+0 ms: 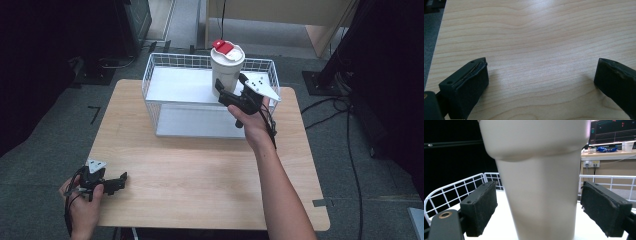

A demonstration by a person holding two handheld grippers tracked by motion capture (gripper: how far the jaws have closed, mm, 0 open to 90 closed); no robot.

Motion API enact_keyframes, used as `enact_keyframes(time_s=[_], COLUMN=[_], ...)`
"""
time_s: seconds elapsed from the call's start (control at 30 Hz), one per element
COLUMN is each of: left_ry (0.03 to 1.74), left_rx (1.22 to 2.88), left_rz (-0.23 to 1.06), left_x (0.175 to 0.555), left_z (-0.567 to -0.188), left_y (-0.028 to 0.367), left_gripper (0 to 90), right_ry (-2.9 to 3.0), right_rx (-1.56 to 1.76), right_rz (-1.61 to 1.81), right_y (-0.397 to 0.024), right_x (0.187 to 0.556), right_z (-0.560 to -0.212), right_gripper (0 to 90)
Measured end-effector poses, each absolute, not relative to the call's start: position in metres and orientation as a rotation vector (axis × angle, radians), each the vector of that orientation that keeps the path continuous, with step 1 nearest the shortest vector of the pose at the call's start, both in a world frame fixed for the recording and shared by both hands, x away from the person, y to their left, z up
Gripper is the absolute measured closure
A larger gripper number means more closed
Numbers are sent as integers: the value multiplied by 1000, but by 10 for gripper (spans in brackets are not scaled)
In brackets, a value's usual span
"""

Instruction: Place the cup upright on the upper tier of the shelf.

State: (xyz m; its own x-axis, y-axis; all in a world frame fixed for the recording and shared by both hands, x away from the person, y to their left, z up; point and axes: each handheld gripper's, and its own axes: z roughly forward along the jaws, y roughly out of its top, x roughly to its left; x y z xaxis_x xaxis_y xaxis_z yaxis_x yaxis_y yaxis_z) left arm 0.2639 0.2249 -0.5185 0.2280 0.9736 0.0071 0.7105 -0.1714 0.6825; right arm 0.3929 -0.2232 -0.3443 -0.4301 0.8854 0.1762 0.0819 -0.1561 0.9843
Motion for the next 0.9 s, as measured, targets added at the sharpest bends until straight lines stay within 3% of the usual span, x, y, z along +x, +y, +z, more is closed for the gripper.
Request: enact_keyframes(time_s=[0.9], left_ry=[1543], left_rx=[1950], left_rz=[618], left_x=[264], left_z=[-519], left_y=[225], left_gripper=[0], right_ry=[1505], right_rx=[1093], right_rz=[1609], right_y=[-269], right_x=[335], right_z=[-371], right_gripper=[93])
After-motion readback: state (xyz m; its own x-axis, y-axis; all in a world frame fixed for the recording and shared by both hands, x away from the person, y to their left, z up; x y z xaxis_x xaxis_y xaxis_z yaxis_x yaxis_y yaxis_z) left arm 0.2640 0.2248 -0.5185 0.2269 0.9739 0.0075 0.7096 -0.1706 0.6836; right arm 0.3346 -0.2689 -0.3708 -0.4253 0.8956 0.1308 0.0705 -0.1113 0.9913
